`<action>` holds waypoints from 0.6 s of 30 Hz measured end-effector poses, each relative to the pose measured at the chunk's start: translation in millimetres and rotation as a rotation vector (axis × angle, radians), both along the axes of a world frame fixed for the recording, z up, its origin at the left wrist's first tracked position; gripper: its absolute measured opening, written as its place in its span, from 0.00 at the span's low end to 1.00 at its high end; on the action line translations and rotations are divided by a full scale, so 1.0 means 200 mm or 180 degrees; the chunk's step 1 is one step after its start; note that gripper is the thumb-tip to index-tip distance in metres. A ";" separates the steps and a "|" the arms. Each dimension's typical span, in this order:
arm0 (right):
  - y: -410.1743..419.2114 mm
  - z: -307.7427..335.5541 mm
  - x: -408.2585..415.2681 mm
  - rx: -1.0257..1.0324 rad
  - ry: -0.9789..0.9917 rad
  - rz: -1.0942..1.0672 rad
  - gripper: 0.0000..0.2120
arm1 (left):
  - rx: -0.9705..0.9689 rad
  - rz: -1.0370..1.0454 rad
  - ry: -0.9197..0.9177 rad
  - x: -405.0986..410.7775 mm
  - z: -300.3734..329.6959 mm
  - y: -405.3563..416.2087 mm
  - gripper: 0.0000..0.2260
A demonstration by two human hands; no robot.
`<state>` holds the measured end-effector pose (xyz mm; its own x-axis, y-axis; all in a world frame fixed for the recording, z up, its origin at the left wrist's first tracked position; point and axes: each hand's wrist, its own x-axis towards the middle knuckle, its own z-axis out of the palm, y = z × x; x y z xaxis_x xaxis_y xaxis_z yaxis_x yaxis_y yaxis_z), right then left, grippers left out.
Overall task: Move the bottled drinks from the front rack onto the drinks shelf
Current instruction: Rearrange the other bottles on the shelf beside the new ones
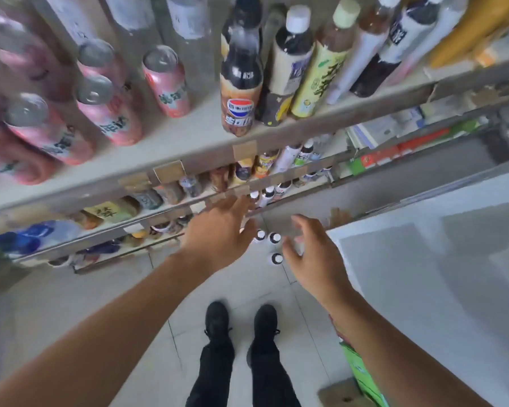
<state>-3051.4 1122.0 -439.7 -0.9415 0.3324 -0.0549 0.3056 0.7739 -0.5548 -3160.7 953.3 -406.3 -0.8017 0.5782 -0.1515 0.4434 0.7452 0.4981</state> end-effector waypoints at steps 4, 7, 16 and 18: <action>0.02 -0.61 0.14 -0.0206 -0.0604 -0.0059 0.20 | -0.0259 0.0026 -0.0354 0.08 -0.55 0.07 0.14; 0.06 -1.11 0.21 -0.0273 -0.0859 -0.0142 0.19 | -0.0390 -0.0029 -0.0486 0.14 -0.99 0.13 0.15; 0.18 -2.33 0.29 -0.0016 -0.1411 -0.0528 0.23 | -0.0742 -0.0159 -0.0740 0.25 -2.11 0.19 0.13; 0.19 -2.48 0.28 0.0032 -0.1298 -0.0561 0.24 | -0.0790 -0.0170 -0.0742 0.26 -2.27 0.19 0.13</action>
